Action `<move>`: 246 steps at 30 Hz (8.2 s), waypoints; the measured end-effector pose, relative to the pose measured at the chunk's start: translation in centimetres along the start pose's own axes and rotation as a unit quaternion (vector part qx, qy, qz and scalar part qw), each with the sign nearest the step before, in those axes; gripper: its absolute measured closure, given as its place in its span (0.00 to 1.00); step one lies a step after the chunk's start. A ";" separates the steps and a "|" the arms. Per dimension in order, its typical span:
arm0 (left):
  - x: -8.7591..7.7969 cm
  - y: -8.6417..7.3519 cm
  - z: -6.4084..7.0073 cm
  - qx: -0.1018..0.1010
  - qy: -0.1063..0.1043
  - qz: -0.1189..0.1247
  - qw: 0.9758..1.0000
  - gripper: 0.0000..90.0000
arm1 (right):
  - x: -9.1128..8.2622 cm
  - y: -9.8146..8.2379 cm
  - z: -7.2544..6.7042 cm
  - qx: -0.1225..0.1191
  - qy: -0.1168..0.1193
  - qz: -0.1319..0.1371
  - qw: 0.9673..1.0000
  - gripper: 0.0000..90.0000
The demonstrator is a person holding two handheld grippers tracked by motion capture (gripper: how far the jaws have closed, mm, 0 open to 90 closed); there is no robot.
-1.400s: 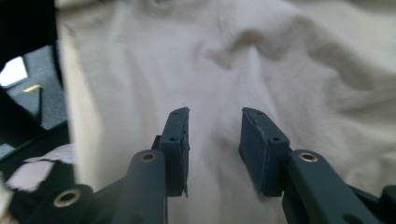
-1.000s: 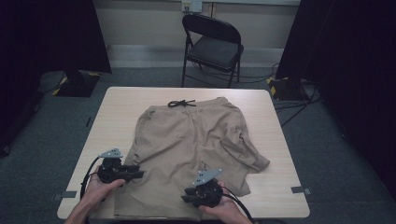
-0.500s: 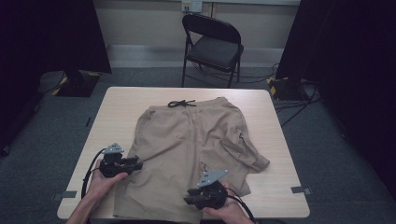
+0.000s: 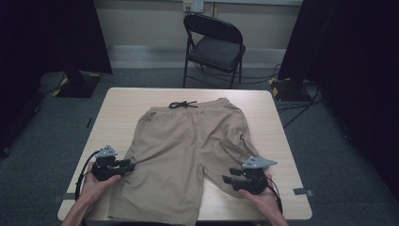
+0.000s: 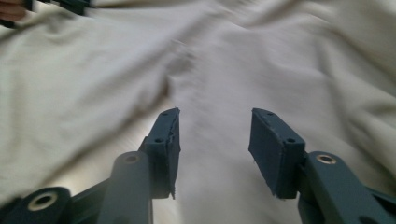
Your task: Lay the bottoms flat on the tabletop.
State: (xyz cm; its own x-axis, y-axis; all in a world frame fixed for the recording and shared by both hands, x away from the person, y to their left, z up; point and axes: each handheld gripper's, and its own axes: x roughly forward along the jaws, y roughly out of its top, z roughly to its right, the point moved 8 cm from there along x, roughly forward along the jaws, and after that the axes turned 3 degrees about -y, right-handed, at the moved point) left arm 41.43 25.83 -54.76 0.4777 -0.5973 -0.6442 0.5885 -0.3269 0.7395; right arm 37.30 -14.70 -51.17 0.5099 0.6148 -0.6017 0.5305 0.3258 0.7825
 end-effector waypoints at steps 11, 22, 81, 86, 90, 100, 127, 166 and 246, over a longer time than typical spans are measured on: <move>-0.1 0.0 -0.5 -0.043 -0.014 0.022 0.999 0.61 | -1.2 -2.7 3.5 0.019 -0.071 -0.021 0.997 0.45; -0.1 -0.1 -0.4 -0.041 -0.011 0.027 0.999 0.60 | 0.9 -3.1 1.2 -0.028 -0.029 -0.057 0.998 0.93; 3.7 3.3 11.7 0.036 -0.166 0.007 0.985 0.63 | 4.4 -1.1 -4.2 -0.003 0.046 -0.040 0.998 0.59; 4.8 2.8 10.9 0.048 -0.122 -0.007 0.991 0.55 | 4.7 -1.1 -3.8 -0.005 0.035 -0.039 0.999 0.50; 5.6 2.3 10.5 0.052 -0.099 -0.017 0.994 0.54 | 5.1 -1.3 -4.4 -0.018 0.043 -0.044 0.998 0.45; 5.2 2.6 9.9 0.030 -0.111 -0.001 0.993 0.93 | 5.7 -1.4 -5.4 -0.064 0.028 -0.040 0.997 0.43; 2.1 5.2 13.3 0.020 -0.208 0.078 0.975 0.97 | -3.3 1.4 1.2 0.037 -0.016 0.073 0.997 0.94; 2.5 8.5 23.3 0.073 -0.298 0.074 0.949 0.85 | -13.5 -1.2 7.6 0.088 -0.115 0.100 0.984 0.65; 1.9 1.5 0.9 -0.013 0.007 -0.001 1.000 0.55 | -2.9 -5.8 3.8 0.001 -0.088 -0.050 0.995 0.52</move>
State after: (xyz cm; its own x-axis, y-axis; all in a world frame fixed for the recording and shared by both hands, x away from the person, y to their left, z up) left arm 42.62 23.50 -54.67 0.4854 -0.5854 -0.6494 0.6071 -0.3088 0.7322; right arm 35.33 -21.09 -54.60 0.5660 0.4437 -0.6948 0.5855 0.3769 0.7177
